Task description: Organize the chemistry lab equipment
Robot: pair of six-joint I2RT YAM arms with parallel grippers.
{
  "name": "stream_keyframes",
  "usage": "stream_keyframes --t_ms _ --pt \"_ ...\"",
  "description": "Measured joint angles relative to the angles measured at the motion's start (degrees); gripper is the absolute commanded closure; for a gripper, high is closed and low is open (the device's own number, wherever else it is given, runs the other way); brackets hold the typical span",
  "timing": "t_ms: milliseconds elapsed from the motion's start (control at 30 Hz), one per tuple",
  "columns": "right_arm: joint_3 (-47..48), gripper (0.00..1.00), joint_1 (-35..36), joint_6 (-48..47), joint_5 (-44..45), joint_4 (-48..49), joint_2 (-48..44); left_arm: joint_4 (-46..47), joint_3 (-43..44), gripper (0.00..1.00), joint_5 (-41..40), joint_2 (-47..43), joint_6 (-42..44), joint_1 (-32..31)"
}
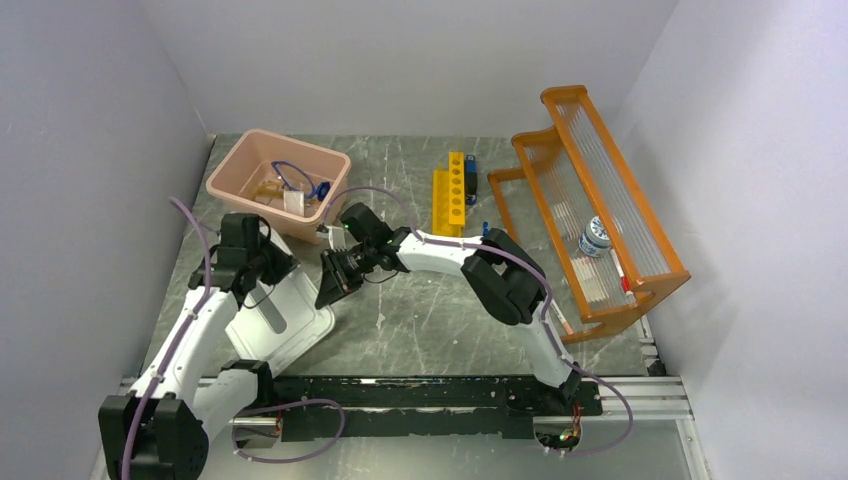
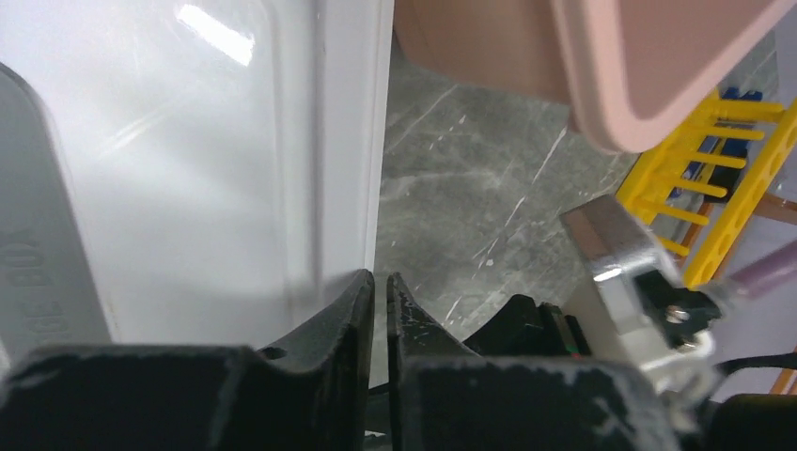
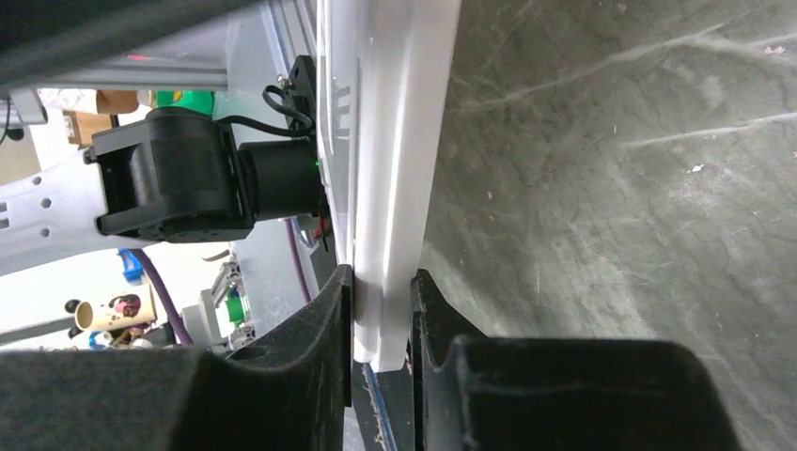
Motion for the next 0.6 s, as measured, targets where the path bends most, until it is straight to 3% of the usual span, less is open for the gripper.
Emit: stream_keyframes --t_ms 367,600 --pt "0.00 1.00 0.09 -5.90 0.13 -1.09 -4.52 -10.95 14.99 0.37 -9.14 -6.21 6.60 0.13" --pt "0.57 1.00 -0.39 -9.31 1.68 -1.11 -10.71 -12.41 27.58 0.35 -10.80 -5.01 12.48 0.13"
